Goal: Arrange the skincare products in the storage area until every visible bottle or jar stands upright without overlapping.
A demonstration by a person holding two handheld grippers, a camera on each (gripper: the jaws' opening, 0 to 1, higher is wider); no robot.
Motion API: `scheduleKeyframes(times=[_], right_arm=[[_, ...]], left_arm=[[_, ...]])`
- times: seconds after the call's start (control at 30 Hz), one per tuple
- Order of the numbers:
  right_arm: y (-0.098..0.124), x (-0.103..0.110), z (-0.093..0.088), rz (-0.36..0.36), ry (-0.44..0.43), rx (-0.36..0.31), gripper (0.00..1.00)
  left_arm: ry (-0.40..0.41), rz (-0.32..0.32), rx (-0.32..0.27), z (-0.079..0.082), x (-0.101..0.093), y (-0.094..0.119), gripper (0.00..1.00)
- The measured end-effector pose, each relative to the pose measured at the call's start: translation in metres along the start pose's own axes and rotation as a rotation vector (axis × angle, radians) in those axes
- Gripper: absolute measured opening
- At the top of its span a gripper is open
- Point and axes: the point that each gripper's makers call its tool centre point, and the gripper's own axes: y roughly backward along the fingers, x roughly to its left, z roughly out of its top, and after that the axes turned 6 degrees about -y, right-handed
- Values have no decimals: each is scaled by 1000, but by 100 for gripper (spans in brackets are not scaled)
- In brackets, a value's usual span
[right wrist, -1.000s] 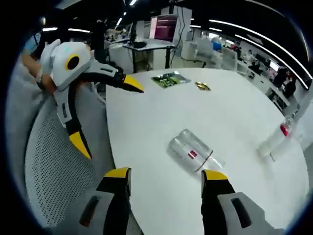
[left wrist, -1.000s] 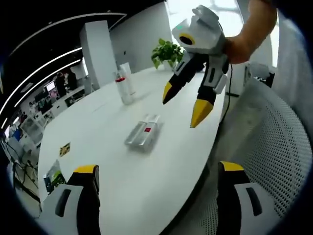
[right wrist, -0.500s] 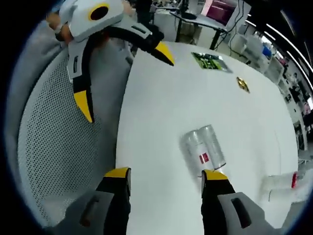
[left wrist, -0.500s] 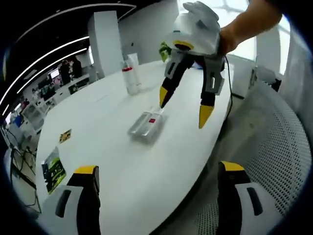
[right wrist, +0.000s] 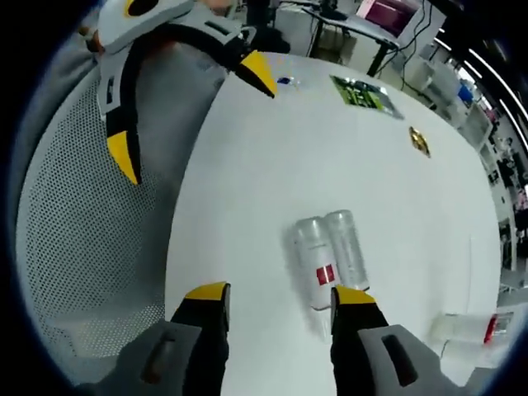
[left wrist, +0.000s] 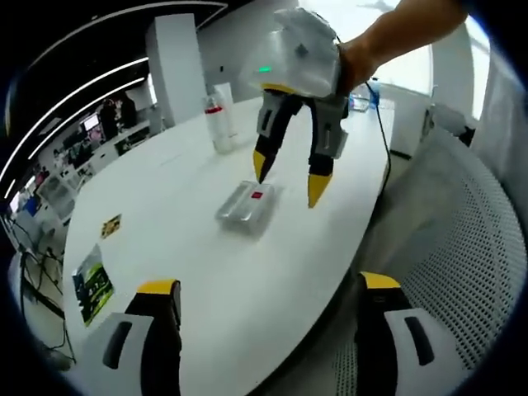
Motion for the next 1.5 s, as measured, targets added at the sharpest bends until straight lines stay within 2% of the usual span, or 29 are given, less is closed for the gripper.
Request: scheduleKeyframes(times=[0.13,0.3,0.47,0.67,0.77,0.83,0.87,0.93,1.07,1.13,1.2,1.23,1.37,1.5], right_arm=[[-7,-11,-6,9,24,43,45],[-13,-20,-11,22,30,70,41],[-20,-19,-13,38,20,85,33],[-32,-6,-17,79,11,112,19],[-35,-4,-16,76,20,105,17],[-34,-3,-15,67,23,90,16],[-34,-5,-14,46,44,70,14],[-33,-1,-13,35,59,53,13],[-23,12,8,1,168,-52,13],[-15,19,17,-23,239,-74,13],[-9,27,26,-32,313,-98,13],[-5,32,31,-49,387,-109,13],[12,47,49,-98,530,-157,13],[30,52,65,-146,598,-206,13]], left_arm=[[-28,-1,4,0,0,0,83],[-20,0,9,-1,0,-1,86],[-20,-2,9,-2,0,-1,85],[-29,-19,5,-1,-4,-1,80],[-18,-27,14,-3,-5,-1,79],[37,-23,-15,2,-3,1,75],[69,-8,-55,10,3,4,72],[129,-13,-98,18,7,9,67],[202,-67,-121,23,2,11,61],[227,-93,-138,27,-2,13,56],[277,-142,-199,40,-7,18,52],[301,-151,-218,43,-6,20,50],[394,-169,-225,44,0,21,49],[452,-184,-233,46,3,22,44]])
